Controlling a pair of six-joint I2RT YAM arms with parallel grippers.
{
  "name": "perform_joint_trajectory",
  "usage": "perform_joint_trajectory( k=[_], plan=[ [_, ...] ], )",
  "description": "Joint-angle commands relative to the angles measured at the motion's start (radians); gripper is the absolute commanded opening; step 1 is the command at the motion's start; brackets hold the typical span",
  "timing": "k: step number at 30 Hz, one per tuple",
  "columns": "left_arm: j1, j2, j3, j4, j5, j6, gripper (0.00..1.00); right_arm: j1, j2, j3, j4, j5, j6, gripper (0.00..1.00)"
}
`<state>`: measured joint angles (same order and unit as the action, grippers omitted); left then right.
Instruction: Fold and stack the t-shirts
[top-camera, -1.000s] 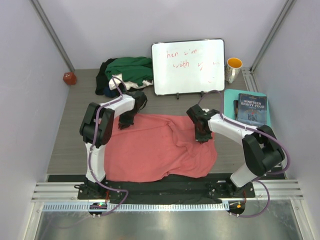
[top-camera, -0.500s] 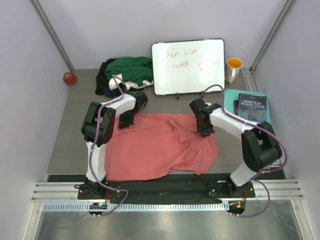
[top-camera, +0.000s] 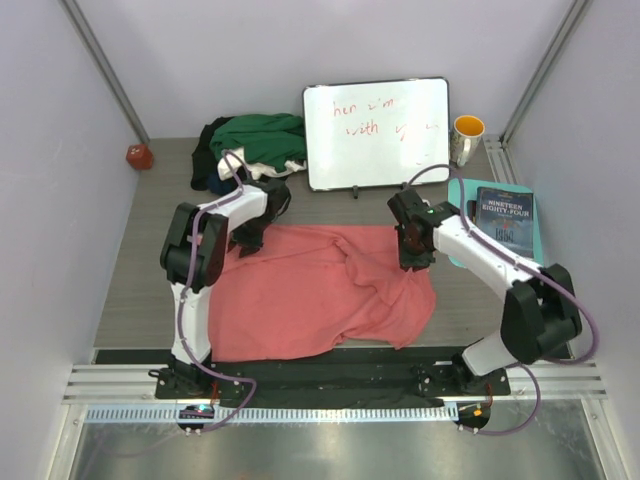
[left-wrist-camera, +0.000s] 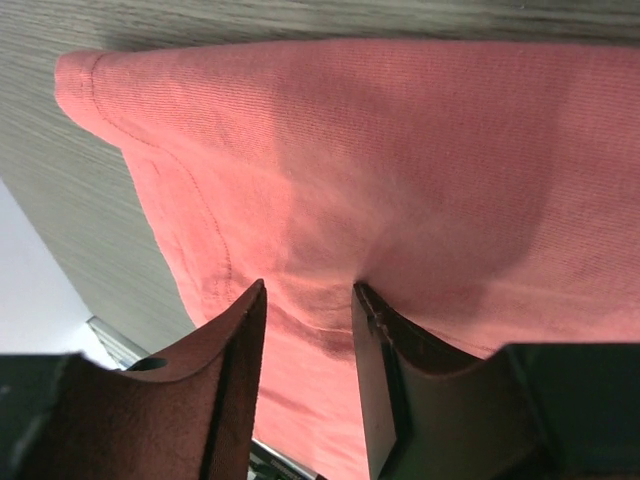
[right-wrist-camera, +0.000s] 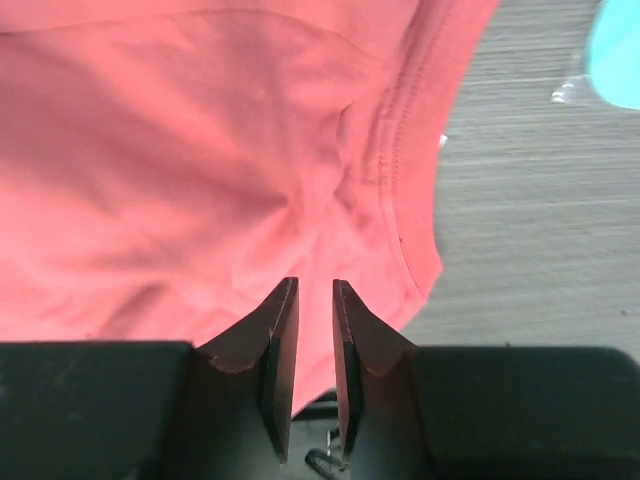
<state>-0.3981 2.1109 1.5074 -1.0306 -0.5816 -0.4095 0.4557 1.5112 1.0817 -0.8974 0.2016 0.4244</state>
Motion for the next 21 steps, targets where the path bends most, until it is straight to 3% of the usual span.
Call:
perform_joint_trajectory(
  k=[1, 3, 8, 15, 21],
  plan=[
    [0.015, -0.078, -0.010, 0.082, 0.066, -0.012, 0.43, -0.005, -0.124, 0.113, -0.052, 0.038, 0.020, 0.27],
    [0.015, -0.121, -0.027, 0.104, 0.071, -0.009, 0.46, -0.005, -0.128, 0.141, -0.005, 0.020, 0.008, 0.34],
    [0.015, -0.121, -0.035, 0.107, 0.055, -0.002, 0.46, 0.017, 0.000, 0.184, 0.089, -0.148, -0.048, 0.33],
    [0.015, -0.111, -0.038, 0.106, 0.065, -0.006, 0.46, 0.188, 0.139, 0.279, 0.060, -0.139, -0.073, 0.36],
    [0.015, -0.097, -0.032, 0.102, 0.066, -0.003, 0.45, 0.227, 0.146, 0.268, 0.080, -0.251, -0.039, 0.37]
  ],
)
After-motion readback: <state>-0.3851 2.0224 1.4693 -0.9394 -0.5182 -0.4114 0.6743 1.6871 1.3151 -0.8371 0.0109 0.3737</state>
